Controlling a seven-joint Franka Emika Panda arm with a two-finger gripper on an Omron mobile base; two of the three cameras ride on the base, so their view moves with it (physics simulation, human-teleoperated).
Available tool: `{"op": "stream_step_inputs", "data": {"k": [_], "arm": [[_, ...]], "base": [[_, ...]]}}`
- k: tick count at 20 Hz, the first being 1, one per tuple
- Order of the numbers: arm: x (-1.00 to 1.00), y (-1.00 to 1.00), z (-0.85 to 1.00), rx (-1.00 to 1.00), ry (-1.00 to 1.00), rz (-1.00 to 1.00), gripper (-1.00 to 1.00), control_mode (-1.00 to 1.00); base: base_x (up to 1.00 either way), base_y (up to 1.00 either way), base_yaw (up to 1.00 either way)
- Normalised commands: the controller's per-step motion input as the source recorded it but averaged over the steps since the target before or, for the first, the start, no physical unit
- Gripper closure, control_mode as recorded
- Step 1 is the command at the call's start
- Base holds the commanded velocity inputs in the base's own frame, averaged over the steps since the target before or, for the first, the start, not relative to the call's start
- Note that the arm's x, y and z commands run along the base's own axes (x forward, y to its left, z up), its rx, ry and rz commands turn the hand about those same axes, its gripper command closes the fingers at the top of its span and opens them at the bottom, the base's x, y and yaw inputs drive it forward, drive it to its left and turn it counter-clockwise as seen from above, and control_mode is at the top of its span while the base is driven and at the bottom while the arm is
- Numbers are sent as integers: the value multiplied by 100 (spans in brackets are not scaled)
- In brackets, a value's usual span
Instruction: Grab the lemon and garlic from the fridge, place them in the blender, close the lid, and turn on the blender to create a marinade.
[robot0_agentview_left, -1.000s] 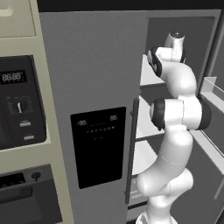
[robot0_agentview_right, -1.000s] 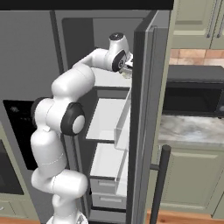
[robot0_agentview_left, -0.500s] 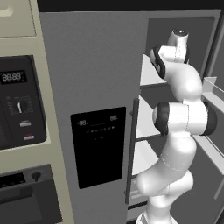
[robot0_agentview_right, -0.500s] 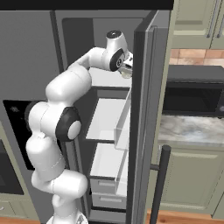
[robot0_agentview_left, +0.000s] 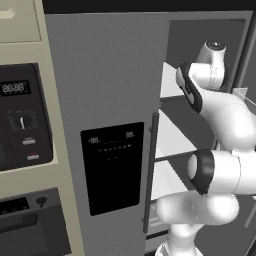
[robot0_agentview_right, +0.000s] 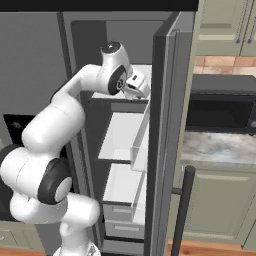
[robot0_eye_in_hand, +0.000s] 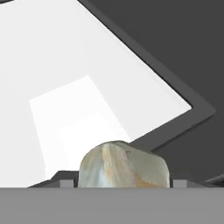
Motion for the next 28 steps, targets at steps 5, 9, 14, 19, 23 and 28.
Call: {"op": "stream_step_inputs", "data": {"k": [5, 9, 14, 19, 23, 28], "arm": [[-100, 32, 0, 0, 0, 0, 100, -100], [-100, 45, 0, 0, 0, 0, 100, -100], [-100, 54, -19, 0, 0, 0, 100, -100], [-86, 55, -37, 0, 4, 3, 100, -100], [-21, 15, -8, 0, 1, 1, 100, 100], [0, 0, 0, 0, 0, 0, 100, 100]], "base": [[0, 0, 0], [0, 0, 0], [0, 0, 0], [0, 0, 0], [-74, 37, 1], [-100, 6, -28]]}}
